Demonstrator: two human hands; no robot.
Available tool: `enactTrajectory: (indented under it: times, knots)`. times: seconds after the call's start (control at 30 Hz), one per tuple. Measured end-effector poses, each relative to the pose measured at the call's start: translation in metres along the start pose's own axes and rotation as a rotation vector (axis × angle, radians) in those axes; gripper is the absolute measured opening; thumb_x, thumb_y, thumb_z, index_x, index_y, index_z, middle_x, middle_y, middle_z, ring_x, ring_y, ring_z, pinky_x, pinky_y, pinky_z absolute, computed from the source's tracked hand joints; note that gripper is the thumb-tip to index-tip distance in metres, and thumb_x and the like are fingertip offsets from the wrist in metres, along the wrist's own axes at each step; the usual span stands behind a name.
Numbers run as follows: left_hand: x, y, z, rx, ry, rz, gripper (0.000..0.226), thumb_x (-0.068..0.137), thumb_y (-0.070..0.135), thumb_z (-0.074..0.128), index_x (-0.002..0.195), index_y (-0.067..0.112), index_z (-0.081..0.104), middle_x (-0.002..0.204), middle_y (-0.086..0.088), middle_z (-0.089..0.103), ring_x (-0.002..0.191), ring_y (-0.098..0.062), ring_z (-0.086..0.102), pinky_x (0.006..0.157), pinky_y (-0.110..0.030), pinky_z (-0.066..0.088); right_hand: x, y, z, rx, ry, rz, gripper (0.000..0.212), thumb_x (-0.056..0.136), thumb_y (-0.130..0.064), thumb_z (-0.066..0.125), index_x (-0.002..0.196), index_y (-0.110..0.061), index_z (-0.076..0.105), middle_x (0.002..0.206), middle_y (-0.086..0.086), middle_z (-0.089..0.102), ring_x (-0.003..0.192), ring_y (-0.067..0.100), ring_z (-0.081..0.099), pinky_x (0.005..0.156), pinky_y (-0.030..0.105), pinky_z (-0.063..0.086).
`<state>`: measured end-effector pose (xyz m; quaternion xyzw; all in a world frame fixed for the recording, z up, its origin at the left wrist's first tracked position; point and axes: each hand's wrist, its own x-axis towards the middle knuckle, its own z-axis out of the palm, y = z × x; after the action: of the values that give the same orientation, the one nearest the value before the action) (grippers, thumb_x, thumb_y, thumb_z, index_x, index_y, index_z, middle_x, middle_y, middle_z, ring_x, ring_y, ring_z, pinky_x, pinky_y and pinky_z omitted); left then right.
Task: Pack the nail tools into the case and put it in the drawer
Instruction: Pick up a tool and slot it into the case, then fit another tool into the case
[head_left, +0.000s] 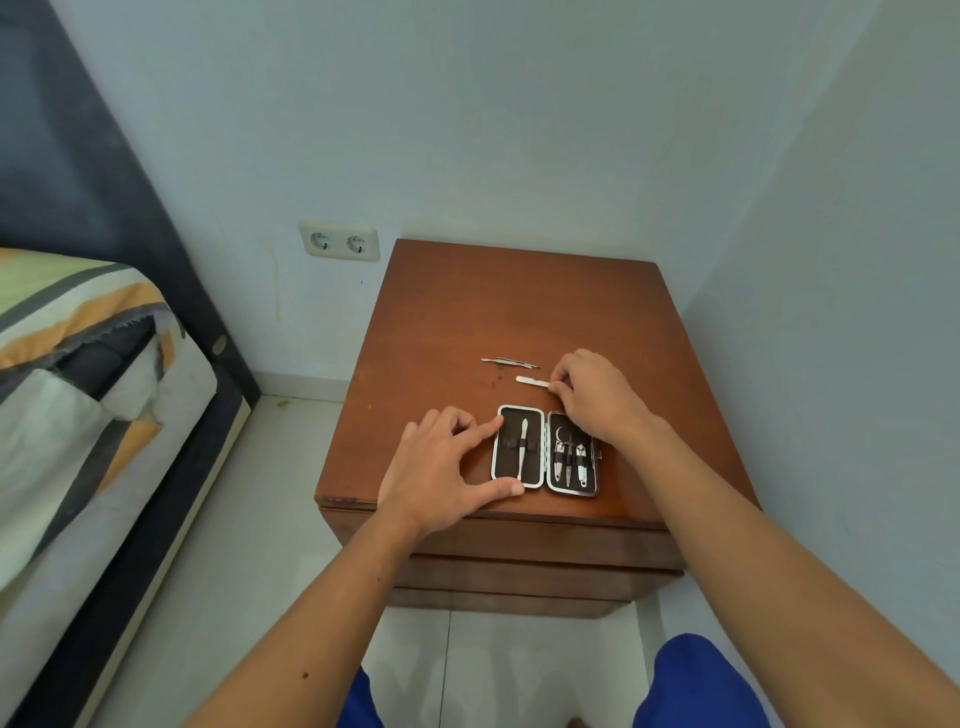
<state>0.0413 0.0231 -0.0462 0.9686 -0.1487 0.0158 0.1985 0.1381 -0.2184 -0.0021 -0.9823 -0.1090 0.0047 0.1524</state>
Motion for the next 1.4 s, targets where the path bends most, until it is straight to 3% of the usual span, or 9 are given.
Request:
enactTrajectory:
  times: [0.1, 0.3, 0.43, 0.53, 0.67, 0.77, 0.93, 1.1, 1.4]
  knots:
    - [0.000, 0.000, 0.000, -0.004, 0.002, 0.003, 0.098, 0.077, 0.099, 0.039, 0.159, 0.046, 0.039, 0.128, 0.018, 0.043, 0.117, -0.007, 0.039, 0.103, -0.032, 0.035, -0.006, 0.002, 0.002, 0.052, 0.029, 0.013, 0.005, 0.103, -0.019, 0.060, 0.102, -0.019, 0.065, 0.103, -0.002, 0.064, 0.099, 0.023, 0.061, 0.085, 0.036, 0.047]
    - [0.000, 0.000, 0.000, -0.007, 0.007, 0.001, 0.096, 0.078, 0.097, 0.042, 0.159, 0.046, 0.039, 0.128, 0.018, 0.043, 0.117, -0.007, 0.039, 0.103, -0.032, 0.035, -0.028, -0.002, -0.007, 0.456, 0.121, 0.177, 0.008, 0.092, -0.023, 0.072, 0.087, -0.020, 0.066, 0.083, -0.004, 0.072, 0.075, 0.012, 0.064, 0.068, 0.026, 0.049]
    - [0.000, 0.000, 0.000, -0.007, -0.001, 0.004, 0.096, 0.079, 0.097, 0.042, 0.160, 0.046, 0.038, 0.128, 0.018, 0.043, 0.117, -0.007, 0.039, 0.103, -0.032, 0.035, -0.033, -0.005, -0.011, 0.727, 0.073, 0.239, 0.011, 0.082, -0.019, 0.081, 0.082, -0.012, 0.072, 0.084, 0.001, 0.080, 0.080, 0.021, 0.072, 0.081, 0.042, 0.059]
    - [-0.001, 0.000, 0.000, -0.027, 0.011, 0.003, 0.096, 0.079, 0.097, 0.043, 0.159, 0.045, 0.041, 0.127, 0.019, 0.043, 0.117, -0.007, 0.039, 0.103, -0.032, 0.035, -0.036, -0.004, -0.012, 0.871, 0.047, 0.240, 0.012, 0.082, -0.014, 0.087, 0.088, -0.013, 0.076, 0.084, 0.006, 0.079, 0.077, 0.017, 0.069, 0.081, 0.041, 0.057]
    - [-0.001, 0.001, 0.000, -0.022, 0.011, 0.004, 0.095, 0.079, 0.097, 0.042, 0.159, 0.045, 0.040, 0.128, 0.019, 0.043, 0.117, -0.006, 0.039, 0.104, -0.032, 0.035, -0.036, -0.002, -0.014, 0.821, 0.014, 0.180, 0.048, 0.094, -0.006, 0.075, 0.134, -0.031, 0.070, 0.086, 0.012, 0.072, 0.085, 0.016, 0.067, 0.091, 0.029, 0.055]
    - [-0.001, 0.001, -0.001, -0.013, 0.001, 0.002, 0.094, 0.080, 0.097, 0.042, 0.159, 0.046, 0.038, 0.133, 0.018, 0.044, 0.120, -0.006, 0.038, 0.105, -0.032, 0.035, -0.034, -0.004, -0.017, 0.763, 0.007, 0.190, 0.036, 0.096, -0.004, 0.072, 0.121, -0.030, 0.077, 0.084, 0.000, 0.068, 0.081, 0.013, 0.058, 0.085, 0.032, 0.052]
    - [-0.002, 0.001, 0.000, -0.007, 0.016, 0.009, 0.094, 0.080, 0.097, 0.041, 0.159, 0.046, 0.040, 0.132, 0.018, 0.047, 0.118, -0.006, 0.040, 0.103, -0.030, 0.034, -0.025, -0.005, -0.016, 0.829, -0.016, 0.251, 0.026, 0.091, 0.000, 0.076, 0.112, -0.010, 0.064, 0.096, 0.012, 0.070, 0.079, 0.018, 0.065, 0.072, 0.026, 0.056]
    - [-0.001, 0.001, -0.001, -0.037, 0.013, -0.008, 0.097, 0.074, 0.101, 0.040, 0.155, 0.047, 0.045, 0.127, 0.020, 0.049, 0.114, -0.005, 0.043, 0.100, -0.033, 0.038, -0.031, -0.006, -0.014, 0.750, -0.037, 0.132, 0.050, 0.091, -0.001, 0.076, 0.127, -0.029, 0.053, 0.081, 0.006, 0.071, 0.071, 0.019, 0.072, 0.084, 0.039, 0.062]
    - [0.019, -0.001, -0.016, 0.001, -0.008, 0.089, 0.102, 0.064, 0.101, 0.056, 0.146, 0.040, 0.056, 0.110, 0.019, 0.054, 0.101, -0.007, 0.046, 0.084, -0.029, 0.043, -0.038, -0.007, -0.011, 0.763, -0.063, 0.113, 0.034, 0.096, -0.006, 0.071, 0.118, -0.029, 0.059, 0.081, 0.005, 0.077, 0.074, 0.025, 0.078, 0.087, 0.049, 0.064]
